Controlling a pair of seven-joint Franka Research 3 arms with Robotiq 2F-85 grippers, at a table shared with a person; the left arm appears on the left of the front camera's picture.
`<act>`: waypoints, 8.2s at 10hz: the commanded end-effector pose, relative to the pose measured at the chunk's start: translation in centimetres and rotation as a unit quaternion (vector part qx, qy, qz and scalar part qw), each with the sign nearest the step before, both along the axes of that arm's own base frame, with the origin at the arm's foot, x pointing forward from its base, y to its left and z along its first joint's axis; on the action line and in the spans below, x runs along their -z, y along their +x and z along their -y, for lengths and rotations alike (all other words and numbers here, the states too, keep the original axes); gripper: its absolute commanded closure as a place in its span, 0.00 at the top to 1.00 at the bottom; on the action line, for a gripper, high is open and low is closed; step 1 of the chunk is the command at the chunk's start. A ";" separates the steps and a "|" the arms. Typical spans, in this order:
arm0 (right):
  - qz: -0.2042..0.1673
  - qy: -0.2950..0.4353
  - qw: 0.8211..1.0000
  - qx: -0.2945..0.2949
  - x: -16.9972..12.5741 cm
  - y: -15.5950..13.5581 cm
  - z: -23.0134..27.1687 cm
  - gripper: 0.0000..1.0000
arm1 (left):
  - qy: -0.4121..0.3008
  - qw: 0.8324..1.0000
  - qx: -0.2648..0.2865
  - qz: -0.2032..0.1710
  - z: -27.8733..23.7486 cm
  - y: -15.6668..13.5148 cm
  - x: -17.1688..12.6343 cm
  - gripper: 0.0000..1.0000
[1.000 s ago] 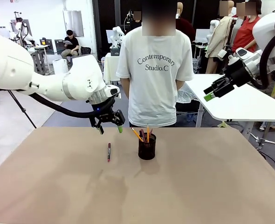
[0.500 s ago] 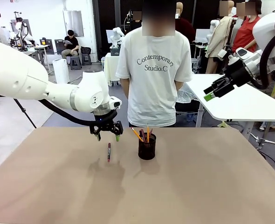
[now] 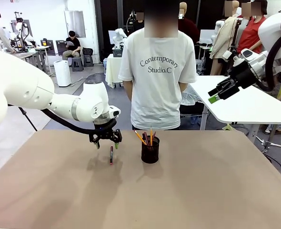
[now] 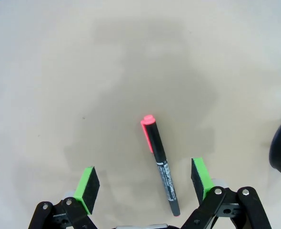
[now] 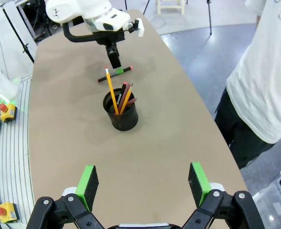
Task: Place the pens into the pen holder.
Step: Pick up a writing instrument from the table and place it into the Pen holder.
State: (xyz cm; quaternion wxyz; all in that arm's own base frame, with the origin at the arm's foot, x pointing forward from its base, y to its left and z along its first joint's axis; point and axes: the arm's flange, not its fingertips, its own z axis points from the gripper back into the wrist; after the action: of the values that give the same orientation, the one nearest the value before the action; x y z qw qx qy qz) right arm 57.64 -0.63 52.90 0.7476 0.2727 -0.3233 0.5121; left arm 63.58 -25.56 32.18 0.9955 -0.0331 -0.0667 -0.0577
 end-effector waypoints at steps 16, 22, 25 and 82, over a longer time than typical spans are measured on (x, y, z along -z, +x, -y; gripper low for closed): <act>0.004 0.000 1.000 0.003 -0.3 0.3 -0.1 1.00 | 0.040 0.998 -0.044 -0.019 1.3 1.6 1.1 0.00; 0.004 0.000 1.000 0.003 -0.3 0.3 -0.1 1.00 | -0.133 0.991 0.018 -0.014 1.2 -1.8 -7.6 0.00; 0.004 0.000 1.000 0.003 -0.3 0.3 -0.1 1.00 | -0.234 0.970 0.066 0.025 0.5 -3.7 -12.2 0.00; 0.004 0.000 1.000 0.003 -0.3 0.3 -0.1 1.00 | -0.513 0.551 0.505 0.421 6.7 -2.5 -0.7 1.00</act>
State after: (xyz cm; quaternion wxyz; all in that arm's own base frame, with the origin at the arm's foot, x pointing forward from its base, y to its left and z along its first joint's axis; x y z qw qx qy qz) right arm 57.66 -0.63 52.91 0.7476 0.2725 -0.3235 0.5121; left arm 61.61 -32.86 32.18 0.4760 -0.5359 -0.4666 -0.5182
